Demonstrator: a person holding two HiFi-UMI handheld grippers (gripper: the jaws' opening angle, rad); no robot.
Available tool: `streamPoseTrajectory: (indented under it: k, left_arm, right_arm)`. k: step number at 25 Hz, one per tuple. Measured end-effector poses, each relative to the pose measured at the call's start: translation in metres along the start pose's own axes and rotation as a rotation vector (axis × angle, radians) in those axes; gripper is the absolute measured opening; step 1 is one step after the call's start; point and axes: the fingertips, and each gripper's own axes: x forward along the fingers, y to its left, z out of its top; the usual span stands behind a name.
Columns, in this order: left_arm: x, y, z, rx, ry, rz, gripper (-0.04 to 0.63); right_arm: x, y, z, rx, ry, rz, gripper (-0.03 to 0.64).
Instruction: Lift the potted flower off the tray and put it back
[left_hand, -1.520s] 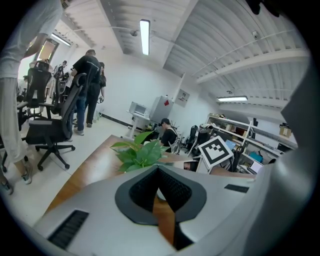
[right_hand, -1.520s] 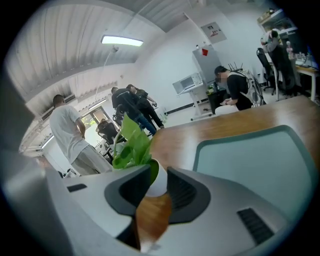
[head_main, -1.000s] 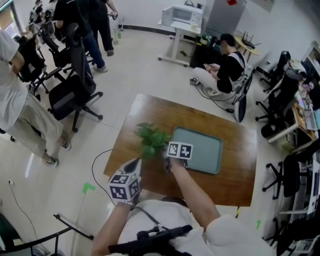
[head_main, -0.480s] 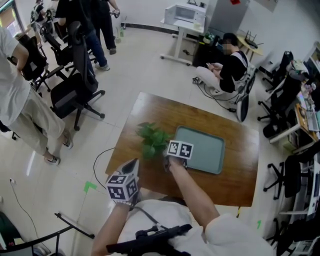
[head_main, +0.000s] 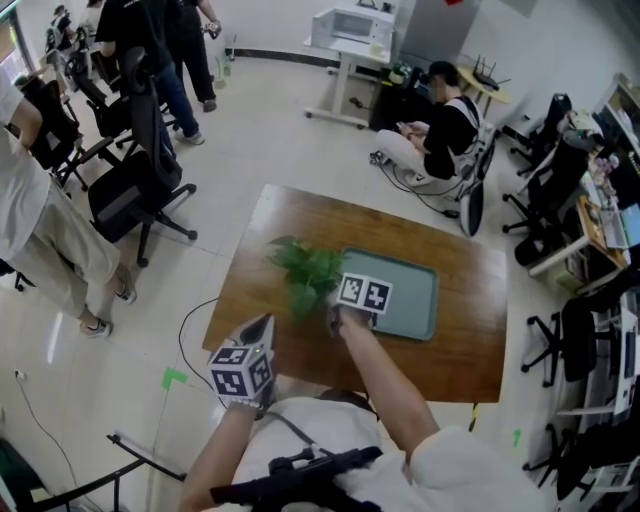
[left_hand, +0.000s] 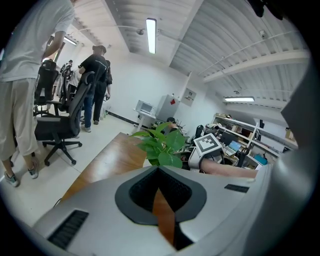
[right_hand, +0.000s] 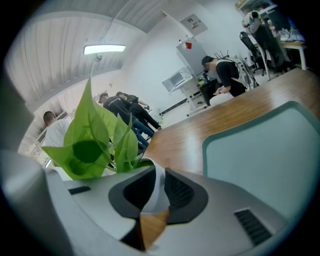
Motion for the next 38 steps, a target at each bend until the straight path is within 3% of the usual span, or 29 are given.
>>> streamPoseTrajectory:
  k: [10, 23, 38]
  left_arm:
    - [0.026, -0.039, -0.005, 0.039, 0.028, -0.096, -0.005]
    - [0.051, -0.094, -0.021, 0.075, 0.072, -0.172, -0.005]
    - [0.044, -0.090, -0.024, 0.069, 0.067, -0.131, -0.005]
  right_arm:
    - [-0.069, -0.064, 0.051, 0.068, -0.149, -0.099, 0.064]
    - [-0.142, -0.193, 0.036, 0.195, -0.201, -0.286, 0.063]
    - [-0.133, -0.208, 0.029, 0.248, -0.221, -0.272, 0.069]
